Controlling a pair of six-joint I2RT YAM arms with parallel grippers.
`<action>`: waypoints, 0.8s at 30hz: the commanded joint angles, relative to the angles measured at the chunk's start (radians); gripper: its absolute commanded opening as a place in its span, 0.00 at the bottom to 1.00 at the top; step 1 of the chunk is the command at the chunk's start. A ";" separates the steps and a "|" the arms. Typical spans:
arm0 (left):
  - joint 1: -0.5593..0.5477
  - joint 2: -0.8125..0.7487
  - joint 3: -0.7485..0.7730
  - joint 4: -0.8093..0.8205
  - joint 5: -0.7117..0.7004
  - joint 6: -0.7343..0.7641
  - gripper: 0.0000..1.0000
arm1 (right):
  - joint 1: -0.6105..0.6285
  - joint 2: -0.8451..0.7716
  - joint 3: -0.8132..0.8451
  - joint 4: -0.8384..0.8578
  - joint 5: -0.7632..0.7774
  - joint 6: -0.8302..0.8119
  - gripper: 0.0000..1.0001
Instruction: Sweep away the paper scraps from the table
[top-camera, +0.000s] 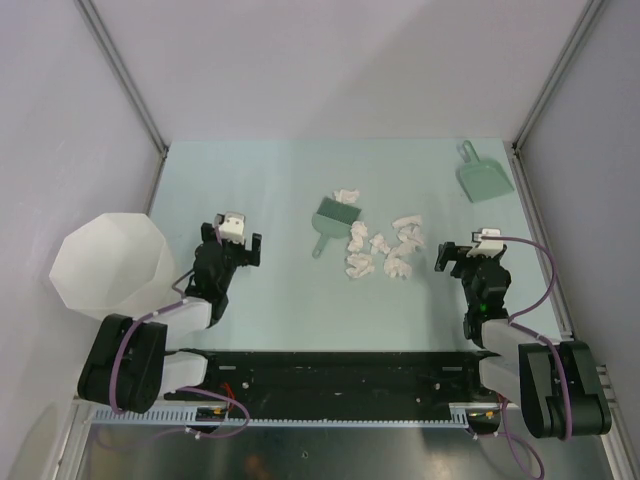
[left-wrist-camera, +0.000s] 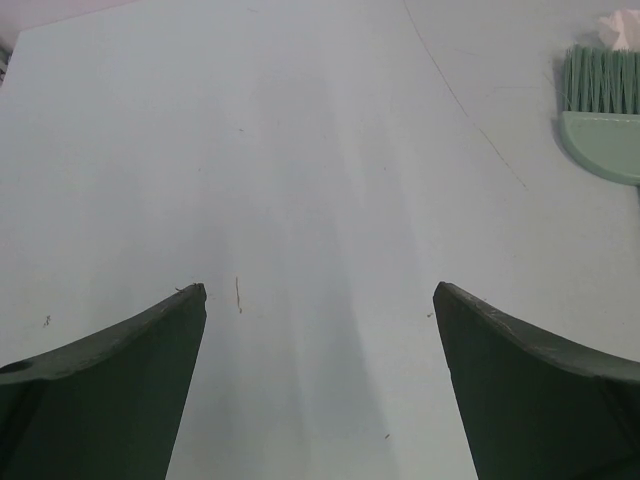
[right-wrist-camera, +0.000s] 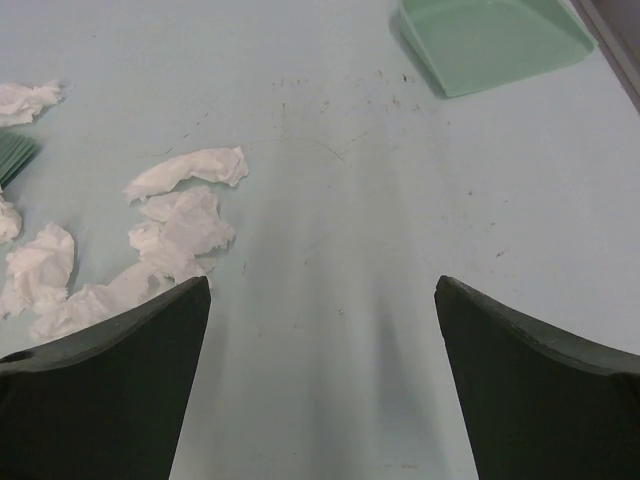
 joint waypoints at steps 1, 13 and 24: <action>0.003 0.002 0.037 0.024 -0.014 -0.054 1.00 | 0.007 0.005 0.033 0.051 0.002 -0.018 1.00; 0.003 0.040 0.111 -0.028 0.137 -0.014 1.00 | -0.026 -0.001 0.064 0.062 -0.062 0.015 1.00; 0.001 0.016 0.380 -0.384 0.300 0.072 1.00 | -0.190 0.183 0.798 -0.706 -0.239 0.009 1.00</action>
